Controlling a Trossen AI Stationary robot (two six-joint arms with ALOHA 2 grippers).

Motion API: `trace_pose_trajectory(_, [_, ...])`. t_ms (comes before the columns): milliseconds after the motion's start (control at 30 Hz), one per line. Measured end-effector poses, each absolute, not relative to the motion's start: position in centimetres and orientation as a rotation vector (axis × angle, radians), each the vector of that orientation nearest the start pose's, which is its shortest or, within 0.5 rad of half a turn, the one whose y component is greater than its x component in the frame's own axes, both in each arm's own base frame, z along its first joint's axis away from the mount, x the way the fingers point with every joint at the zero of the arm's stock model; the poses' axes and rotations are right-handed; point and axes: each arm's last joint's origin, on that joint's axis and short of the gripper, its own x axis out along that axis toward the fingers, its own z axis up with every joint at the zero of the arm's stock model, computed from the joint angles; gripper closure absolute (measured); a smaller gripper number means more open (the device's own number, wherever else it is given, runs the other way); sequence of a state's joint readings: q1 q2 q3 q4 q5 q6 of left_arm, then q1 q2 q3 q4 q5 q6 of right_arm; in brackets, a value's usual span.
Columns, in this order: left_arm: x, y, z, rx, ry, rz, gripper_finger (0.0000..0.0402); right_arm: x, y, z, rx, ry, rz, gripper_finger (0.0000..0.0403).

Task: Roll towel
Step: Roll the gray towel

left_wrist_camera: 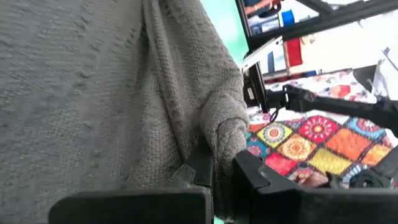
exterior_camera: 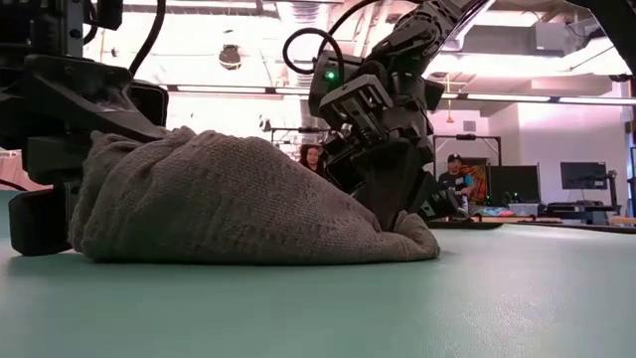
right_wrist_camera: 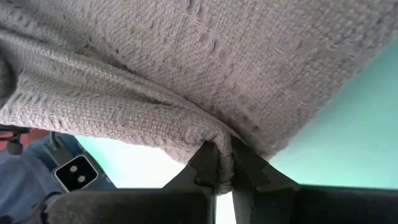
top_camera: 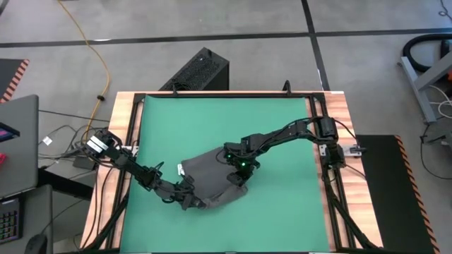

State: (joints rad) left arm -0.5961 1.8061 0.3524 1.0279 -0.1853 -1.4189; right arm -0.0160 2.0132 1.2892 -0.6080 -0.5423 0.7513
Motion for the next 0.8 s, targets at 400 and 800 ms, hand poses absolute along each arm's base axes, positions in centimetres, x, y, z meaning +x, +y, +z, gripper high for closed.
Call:
trace_pose_trajectory(400, [22.4, -12.0, 9.0, -1.234, 0.676, -0.014, 0.0401, 38.0, 1.1, 13.4, 0.969, 1.401, -0.097, 0.0362])
trace_pose_trajectory(800, [18.5, -7.7, 11.5, -0.745, 0.857, 0.292, 0.0401, 39.1, 0.9, 13.7, 0.944, 1.289, -0.087, 0.0361])
